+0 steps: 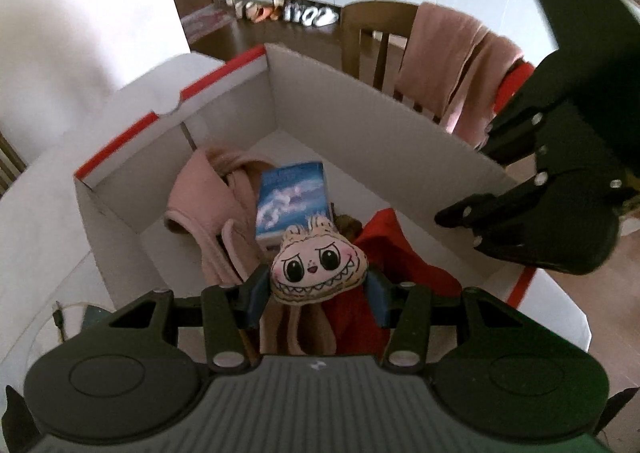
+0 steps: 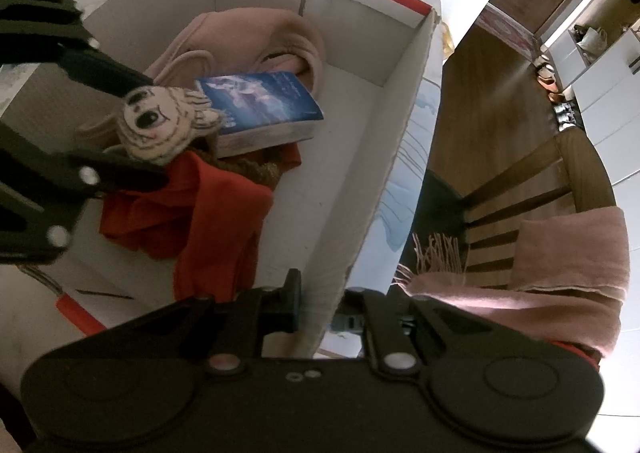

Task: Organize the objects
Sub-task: 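Lower the left gripper into the box and open it to drop the plush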

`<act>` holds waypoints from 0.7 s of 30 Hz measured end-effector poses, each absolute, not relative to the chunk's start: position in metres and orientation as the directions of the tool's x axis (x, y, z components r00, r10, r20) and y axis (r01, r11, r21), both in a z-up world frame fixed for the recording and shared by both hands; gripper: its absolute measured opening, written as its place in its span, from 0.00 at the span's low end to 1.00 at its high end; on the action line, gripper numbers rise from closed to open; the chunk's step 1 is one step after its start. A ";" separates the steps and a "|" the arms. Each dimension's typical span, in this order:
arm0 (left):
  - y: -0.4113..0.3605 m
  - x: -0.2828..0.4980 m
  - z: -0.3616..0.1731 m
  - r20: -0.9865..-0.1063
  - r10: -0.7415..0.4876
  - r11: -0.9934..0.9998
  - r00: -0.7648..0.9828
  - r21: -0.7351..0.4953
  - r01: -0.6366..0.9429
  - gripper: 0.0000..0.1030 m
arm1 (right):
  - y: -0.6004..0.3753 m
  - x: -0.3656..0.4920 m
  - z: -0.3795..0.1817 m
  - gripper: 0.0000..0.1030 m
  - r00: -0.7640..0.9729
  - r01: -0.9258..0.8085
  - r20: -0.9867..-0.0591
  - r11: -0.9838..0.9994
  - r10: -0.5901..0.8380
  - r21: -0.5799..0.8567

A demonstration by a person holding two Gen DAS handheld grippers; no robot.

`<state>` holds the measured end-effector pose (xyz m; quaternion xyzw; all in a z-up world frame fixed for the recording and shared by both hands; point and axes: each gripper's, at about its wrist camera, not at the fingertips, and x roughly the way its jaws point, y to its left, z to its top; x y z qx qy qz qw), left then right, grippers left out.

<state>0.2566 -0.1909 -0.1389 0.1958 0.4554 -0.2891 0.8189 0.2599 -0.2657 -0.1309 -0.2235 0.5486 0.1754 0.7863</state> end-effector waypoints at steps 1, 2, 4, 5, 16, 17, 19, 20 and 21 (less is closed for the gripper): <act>-0.192 0.259 -0.142 -0.866 -0.290 0.759 0.408 0.051 0.649 0.48 | -0.266 0.259 -0.131 0.10 0.337 -0.522 -0.941 0.838 0.032 -0.158; -0.193 0.260 -0.144 -0.871 -0.288 0.761 0.398 0.044 0.647 0.48 | -0.266 0.259 -0.130 0.10 0.337 -0.522 -0.941 0.838 0.033 -0.158; -0.195 0.263 -0.148 -0.880 -0.283 0.761 0.380 0.035 0.647 0.48 | -0.267 0.258 -0.130 0.10 0.338 -0.522 -0.940 0.839 0.036 -0.156; -0.196 0.263 -0.150 -0.885 -0.280 0.760 0.373 0.033 0.649 0.48 | -0.267 0.258 -0.130 0.10 0.339 -0.522 -0.940 0.839 0.037 -0.155; -0.206 0.263 -0.166 -0.922 -0.225 0.734 0.316 0.053 0.677 0.54 | -0.269 0.258 -0.126 0.10 0.341 -0.518 -0.939 0.843 0.049 -0.144; -0.206 0.262 -0.166 -0.921 -0.221 0.734 0.321 0.060 0.676 0.57 | -0.269 0.258 -0.126 0.10 0.342 -0.518 -0.939 0.843 0.049 -0.145; -0.204 0.262 -0.165 -0.921 -0.217 0.741 0.325 0.061 0.669 0.60 | -0.269 0.258 -0.125 0.10 0.342 -0.521 -0.938 0.841 0.049 -0.146; -0.202 0.261 -0.165 -0.919 -0.221 0.743 0.326 0.057 0.667 0.62 | -0.269 0.257 -0.125 0.10 0.343 -0.521 -0.938 0.841 0.049 -0.147; -0.200 0.261 -0.164 -0.918 -0.227 0.745 0.326 0.052 0.664 0.63 | -0.269 0.257 -0.124 0.10 0.343 -0.522 -0.938 0.840 0.049 -0.147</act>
